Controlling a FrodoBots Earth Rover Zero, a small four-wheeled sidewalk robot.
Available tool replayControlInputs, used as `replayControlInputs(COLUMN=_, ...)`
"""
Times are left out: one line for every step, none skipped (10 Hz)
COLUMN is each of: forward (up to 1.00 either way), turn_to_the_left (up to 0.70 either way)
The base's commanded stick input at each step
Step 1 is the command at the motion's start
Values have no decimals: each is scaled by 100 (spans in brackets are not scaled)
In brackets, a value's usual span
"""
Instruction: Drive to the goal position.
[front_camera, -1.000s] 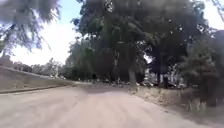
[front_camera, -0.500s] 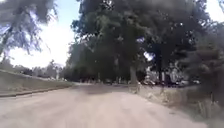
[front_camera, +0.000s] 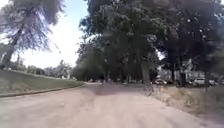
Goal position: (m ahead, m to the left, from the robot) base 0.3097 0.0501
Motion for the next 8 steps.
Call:
replayControlInputs(forward=85, turn_to_the_left=0)
replayControlInputs(forward=85, turn_to_the_left=0)
replayControlInputs(forward=85, turn_to_the_left=0)
replayControlInputs(forward=85, turn_to_the_left=0)
replayControlInputs(forward=85, turn_to_the_left=0)
replayControlInputs(forward=85, turn_to_the_left=0)
replayControlInputs(forward=85, turn_to_the_left=0)
replayControlInputs(forward=85, turn_to_the_left=0)
